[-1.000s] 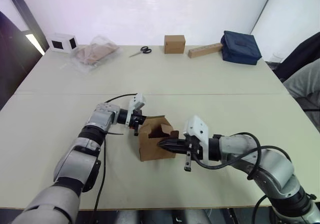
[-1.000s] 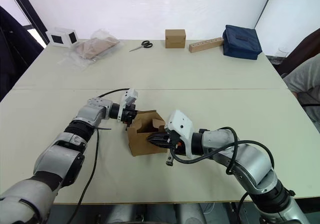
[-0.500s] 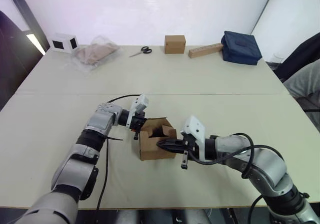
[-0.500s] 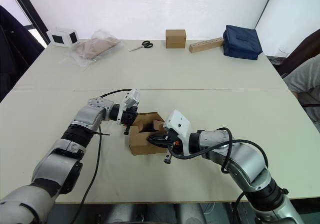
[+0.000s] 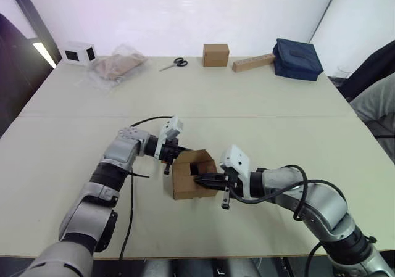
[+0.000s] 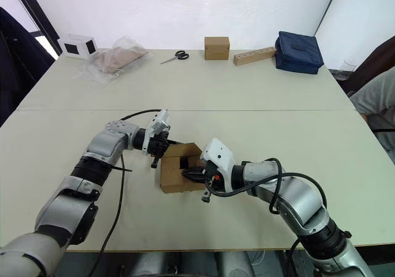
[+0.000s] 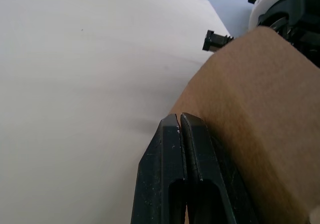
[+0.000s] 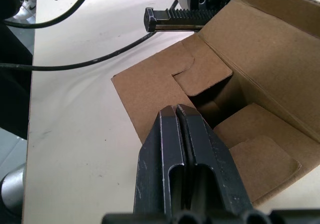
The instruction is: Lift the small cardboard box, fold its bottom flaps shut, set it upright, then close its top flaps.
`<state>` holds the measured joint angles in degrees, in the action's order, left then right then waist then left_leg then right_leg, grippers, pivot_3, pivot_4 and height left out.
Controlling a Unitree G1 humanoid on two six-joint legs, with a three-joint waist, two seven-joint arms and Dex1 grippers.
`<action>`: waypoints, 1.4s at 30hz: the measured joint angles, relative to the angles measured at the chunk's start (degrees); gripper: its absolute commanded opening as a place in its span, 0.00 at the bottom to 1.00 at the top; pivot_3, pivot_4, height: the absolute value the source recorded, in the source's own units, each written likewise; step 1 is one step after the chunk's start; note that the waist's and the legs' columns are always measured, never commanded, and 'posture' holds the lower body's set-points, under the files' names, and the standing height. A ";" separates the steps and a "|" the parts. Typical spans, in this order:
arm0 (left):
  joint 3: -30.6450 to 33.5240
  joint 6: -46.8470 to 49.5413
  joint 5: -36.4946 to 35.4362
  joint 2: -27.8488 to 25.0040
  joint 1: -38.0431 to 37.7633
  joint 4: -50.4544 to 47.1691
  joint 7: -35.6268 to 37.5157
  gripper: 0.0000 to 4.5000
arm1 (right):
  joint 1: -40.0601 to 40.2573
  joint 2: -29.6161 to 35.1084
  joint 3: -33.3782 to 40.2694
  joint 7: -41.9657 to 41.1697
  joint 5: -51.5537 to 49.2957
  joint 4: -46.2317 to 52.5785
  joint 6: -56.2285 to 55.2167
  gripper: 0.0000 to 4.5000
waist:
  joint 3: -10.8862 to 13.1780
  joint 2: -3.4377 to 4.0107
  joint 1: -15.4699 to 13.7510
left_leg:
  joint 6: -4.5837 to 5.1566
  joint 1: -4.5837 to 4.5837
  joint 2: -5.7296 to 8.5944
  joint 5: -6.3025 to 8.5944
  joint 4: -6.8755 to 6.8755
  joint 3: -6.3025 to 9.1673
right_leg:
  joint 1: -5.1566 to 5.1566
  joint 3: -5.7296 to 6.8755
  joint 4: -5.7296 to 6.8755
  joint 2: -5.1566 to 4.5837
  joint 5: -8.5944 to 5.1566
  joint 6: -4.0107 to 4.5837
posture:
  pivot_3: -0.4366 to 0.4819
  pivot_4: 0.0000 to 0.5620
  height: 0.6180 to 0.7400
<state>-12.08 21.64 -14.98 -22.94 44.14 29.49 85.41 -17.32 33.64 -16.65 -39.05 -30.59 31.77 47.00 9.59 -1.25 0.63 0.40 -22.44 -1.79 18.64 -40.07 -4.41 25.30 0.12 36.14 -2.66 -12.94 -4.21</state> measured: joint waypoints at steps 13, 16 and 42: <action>11.06 15.67 -11.18 -13.54 -3.78 -16.42 -1.77 0.01 | 0.50 -0.53 1.95 -0.06 -0.03 -0.59 -0.16 0.00 | -0.01 0.01 -0.01 | 0.00 0.03 -0.06 0.00 0.00 0.00 | -0.03 -0.01 0.04 -0.06 0.00 0.00 | 0.48 0.27 1.00; 12.25 21.40 -15.50 -15.34 -6.50 -22.23 -2.08 0.01 | 0.81 -0.56 2.19 -0.08 -0.01 -0.59 -0.22 0.00 | -0.01 0.02 -0.02 | -0.01 0.05 -0.06 0.00 -0.01 0.00 | -0.06 -0.01 0.04 -0.08 0.00 0.00 | 0.48 0.27 1.00; 3.79 16.31 -14.83 -13.88 -21.09 -34.61 -8.81 0.01 | -3.62 -0.59 12.07 2.16 -5.49 0.75 4.15 0.00 | -0.10 -0.03 0.00 | -0.07 0.47 -0.05 -0.04 -0.03 -0.01 | -0.44 -0.03 0.06 -0.11 -0.09 0.22 | 0.48 0.27 1.00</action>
<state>-8.29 37.95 -29.80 -36.82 23.05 -5.12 76.60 -20.93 33.06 -4.58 -36.89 -36.08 32.52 51.15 9.49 -1.28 0.63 0.33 -21.97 -1.84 18.60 -40.10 -4.43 24.86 0.09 36.20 -2.77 -13.03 -3.99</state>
